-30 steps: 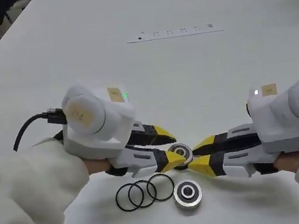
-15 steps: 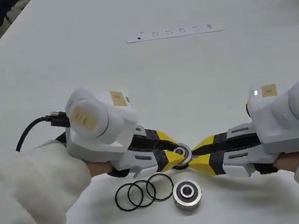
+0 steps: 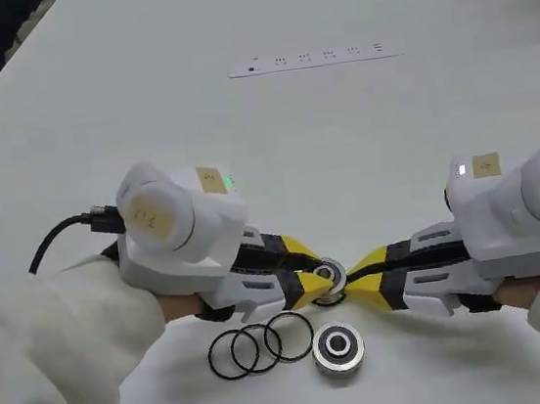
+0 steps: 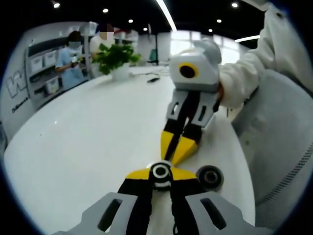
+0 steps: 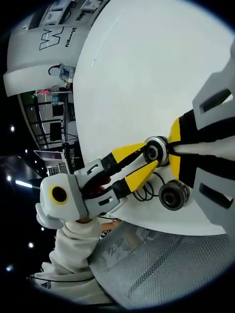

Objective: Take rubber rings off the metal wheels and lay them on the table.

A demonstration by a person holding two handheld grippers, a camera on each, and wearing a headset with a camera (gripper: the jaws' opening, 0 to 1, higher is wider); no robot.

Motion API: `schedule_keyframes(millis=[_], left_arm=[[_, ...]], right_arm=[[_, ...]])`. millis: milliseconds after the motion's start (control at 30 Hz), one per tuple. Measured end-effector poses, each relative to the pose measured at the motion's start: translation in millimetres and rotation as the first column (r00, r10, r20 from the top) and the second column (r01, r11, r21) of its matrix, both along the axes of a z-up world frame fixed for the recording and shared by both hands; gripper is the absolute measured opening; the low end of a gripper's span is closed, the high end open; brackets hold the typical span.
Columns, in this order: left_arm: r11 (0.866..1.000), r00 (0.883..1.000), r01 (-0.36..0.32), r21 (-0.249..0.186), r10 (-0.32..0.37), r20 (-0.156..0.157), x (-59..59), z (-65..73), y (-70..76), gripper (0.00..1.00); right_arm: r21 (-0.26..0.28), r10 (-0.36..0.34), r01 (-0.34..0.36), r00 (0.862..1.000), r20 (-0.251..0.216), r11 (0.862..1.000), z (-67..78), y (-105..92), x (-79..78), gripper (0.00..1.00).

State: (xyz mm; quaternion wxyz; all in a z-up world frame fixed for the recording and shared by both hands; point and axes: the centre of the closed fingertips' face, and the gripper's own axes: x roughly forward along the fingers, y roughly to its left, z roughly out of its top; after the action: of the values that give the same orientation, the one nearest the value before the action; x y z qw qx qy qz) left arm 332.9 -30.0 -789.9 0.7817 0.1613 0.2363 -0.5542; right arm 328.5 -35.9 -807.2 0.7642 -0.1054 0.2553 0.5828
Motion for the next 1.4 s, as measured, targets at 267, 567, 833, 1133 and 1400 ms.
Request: schedule_keyframes(millis=[267,567,833,1133,1400], left_arm=[[1.0,1.0,0.006,0.006,-0.006,0.013,0.9,-0.7,0.1,0.14],[1.0,0.999,0.019,0.022,-0.019,0.033,0.9,-1.4,-0.5,0.14],[1.0,0.999,0.019,0.023,-0.02,0.035,0.8,-1.7,-0.4,0.14],[1.0,0.999,0.016,0.014,-0.017,0.039,0.9,-1.9,-0.1,0.14],[1.0,0.999,0.006,0.002,-0.006,0.041,0.6,-1.8,-0.5,0.14]], right_arm=[[0.004,-0.035,0.036,0.999,-0.035,0.999,-0.7,-1.0,1.9,0.0],[0.047,-0.083,0.089,0.989,-0.119,0.995,1.8,-2.8,0.7,0.0],[0.092,-0.125,0.146,0.97,-0.208,0.985,3.1,-6.2,0.4,0.0],[0.141,-0.158,0.208,0.941,-0.299,0.968,6.1,-6.9,3.1,0.0],[0.216,-0.185,0.297,0.887,-0.422,0.93,11.9,-5.6,5.3,0.0]])
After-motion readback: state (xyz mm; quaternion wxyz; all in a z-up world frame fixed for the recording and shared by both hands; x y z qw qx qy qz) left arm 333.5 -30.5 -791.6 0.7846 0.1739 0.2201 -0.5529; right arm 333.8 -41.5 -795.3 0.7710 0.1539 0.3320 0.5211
